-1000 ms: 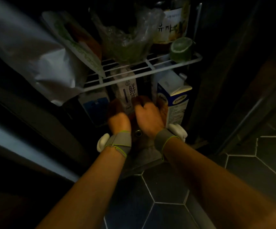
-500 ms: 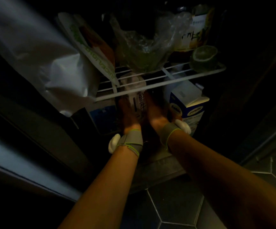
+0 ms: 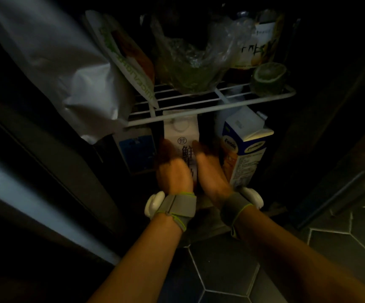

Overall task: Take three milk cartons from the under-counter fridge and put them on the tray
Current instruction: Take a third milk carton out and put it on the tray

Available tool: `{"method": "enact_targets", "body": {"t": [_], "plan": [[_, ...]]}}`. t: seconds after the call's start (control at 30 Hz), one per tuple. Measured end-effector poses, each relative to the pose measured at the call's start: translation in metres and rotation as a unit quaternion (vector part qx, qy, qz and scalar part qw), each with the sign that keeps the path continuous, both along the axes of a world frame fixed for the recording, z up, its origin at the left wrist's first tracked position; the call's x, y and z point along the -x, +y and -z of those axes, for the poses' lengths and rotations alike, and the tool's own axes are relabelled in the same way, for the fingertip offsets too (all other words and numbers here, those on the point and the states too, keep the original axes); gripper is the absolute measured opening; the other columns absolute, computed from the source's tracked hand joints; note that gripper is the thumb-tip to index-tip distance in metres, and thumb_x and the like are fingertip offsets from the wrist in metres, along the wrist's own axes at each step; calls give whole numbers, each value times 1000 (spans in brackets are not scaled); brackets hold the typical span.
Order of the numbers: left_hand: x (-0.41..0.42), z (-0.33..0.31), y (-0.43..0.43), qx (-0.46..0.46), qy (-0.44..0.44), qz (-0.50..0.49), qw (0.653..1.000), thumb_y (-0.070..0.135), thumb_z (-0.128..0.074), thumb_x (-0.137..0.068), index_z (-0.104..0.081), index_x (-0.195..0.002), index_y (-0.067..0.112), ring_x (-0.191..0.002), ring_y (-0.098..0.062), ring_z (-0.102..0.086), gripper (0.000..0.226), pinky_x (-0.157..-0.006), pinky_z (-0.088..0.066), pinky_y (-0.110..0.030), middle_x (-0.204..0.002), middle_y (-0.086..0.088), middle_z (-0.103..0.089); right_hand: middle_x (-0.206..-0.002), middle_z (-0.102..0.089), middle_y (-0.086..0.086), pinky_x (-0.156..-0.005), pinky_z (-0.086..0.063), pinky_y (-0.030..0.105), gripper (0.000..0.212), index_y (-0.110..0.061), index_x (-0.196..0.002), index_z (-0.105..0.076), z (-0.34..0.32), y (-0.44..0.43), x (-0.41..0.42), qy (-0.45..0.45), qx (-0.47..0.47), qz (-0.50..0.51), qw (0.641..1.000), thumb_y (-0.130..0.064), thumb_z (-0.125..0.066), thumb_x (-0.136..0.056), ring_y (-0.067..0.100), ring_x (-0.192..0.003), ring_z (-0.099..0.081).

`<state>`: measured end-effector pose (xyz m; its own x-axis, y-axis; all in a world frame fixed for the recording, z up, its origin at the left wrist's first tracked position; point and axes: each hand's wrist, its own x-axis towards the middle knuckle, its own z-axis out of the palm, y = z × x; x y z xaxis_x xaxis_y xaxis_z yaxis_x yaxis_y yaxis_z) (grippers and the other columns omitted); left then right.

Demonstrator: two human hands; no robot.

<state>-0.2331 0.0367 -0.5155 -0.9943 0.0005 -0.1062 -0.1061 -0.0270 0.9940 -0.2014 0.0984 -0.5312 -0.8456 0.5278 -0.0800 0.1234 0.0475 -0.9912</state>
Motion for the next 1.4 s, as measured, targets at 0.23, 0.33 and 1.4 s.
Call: {"method": "enact_targets", "body": {"t": [0.23, 0.33, 1.4], "plan": [[-11, 9, -17, -35, -9, -53, 998, 59, -40, -98, -73, -101, 28, -86, -8, -68, 45, -69, -54, -17, -96, 6, -71, -118, -56, -22, -107, -40, 31, 26, -73, -98, -44, 6, 4, -6, -10, -9, 2, 1000, -81, -40, -74, 11, -116, -54], [-11, 12, -19, -84, -46, -25, 995, 57, -42, -98, -69, -91, 32, -73, 2, -66, 37, -55, -50, -14, -85, 14, -68, -113, -58, -30, -111, -42, 49, 32, -78, -96, -44, 15, 13, -6, -4, 0, -12, 1000, -91, -45, -67, 4, -109, -58], [-186, -152, -74, 6, -14, 262, 965, 48, -54, -85, -62, -134, 14, -104, -5, -71, 61, -75, -55, -11, -111, 10, -77, -146, -59, -2, -107, -50, 32, 60, -27, -149, -44, -152, -11, -232, 46, 139, 38, 988, -42, -61, -93, 9, -132, -57]]}}
